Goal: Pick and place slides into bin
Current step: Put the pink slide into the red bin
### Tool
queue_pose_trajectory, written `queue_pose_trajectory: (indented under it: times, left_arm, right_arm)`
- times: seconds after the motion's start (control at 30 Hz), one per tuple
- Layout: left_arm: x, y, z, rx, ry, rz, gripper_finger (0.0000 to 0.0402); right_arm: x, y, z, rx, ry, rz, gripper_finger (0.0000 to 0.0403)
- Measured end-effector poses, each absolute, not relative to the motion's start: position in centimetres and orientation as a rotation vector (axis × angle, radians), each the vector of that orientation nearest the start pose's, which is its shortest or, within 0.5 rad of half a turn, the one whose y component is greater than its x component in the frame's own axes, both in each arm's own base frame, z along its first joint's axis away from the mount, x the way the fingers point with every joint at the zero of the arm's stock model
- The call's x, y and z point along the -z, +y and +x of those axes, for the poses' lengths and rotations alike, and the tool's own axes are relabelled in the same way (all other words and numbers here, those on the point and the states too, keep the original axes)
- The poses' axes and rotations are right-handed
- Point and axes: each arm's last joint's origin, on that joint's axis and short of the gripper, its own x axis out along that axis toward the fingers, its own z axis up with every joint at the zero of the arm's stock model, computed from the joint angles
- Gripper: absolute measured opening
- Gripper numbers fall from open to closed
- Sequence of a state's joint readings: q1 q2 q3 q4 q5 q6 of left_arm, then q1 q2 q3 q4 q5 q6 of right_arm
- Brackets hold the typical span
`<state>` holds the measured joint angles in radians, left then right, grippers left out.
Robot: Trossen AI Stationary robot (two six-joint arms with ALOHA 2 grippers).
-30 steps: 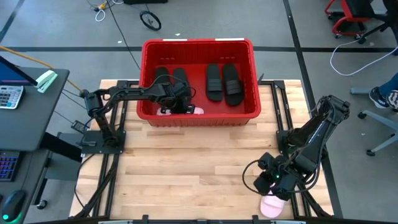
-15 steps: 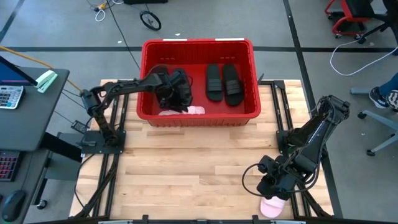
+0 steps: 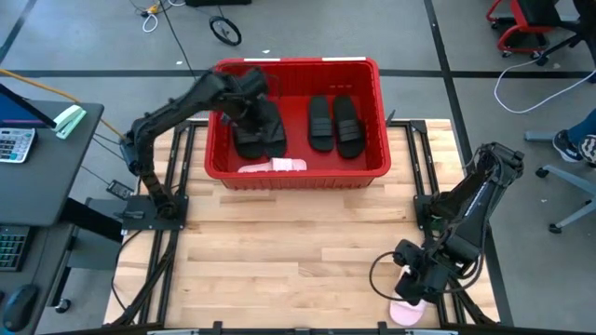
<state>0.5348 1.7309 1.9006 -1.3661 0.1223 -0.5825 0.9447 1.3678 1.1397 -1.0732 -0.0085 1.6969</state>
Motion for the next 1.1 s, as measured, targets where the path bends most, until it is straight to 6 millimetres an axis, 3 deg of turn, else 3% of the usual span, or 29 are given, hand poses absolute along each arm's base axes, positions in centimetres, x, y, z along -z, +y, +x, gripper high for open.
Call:
queue_pose_trajectory:
  times: [0.23,0.37,0.53,0.63,0.83,1.1]
  left_arm:
    - [-47.3,13.0,27.8,-0.523,0.678,-0.750,0.0174]
    - [-50.4,10.8,26.9,-0.438,0.513,-0.694,0.0171]
    - [-51.7,8.6,25.6,-0.371,0.433,-0.662,0.0169]
    - [-51.8,7.7,25.7,-0.341,0.443,-0.652,0.0169]
    - [-51.7,6.5,26.0,-0.301,0.459,-0.657,0.0167]
    - [-51.7,6.5,26.0,-0.312,0.456,-0.665,0.0166]
  right_arm:
    - [-26.6,20.5,12.5,0.420,1.524,0.790,0.0197]
    - [-23.9,20.3,12.3,0.410,1.548,0.775,0.0209]
    - [-19.6,18.7,11.7,0.465,1.668,0.735,0.0217]
    - [-18.4,18.4,11.6,0.435,1.736,0.736,0.0217]
    - [-18.5,19.5,12.5,0.211,1.714,0.794,0.0217]
    - [-18.7,19.3,12.4,0.204,1.703,0.784,0.0217]
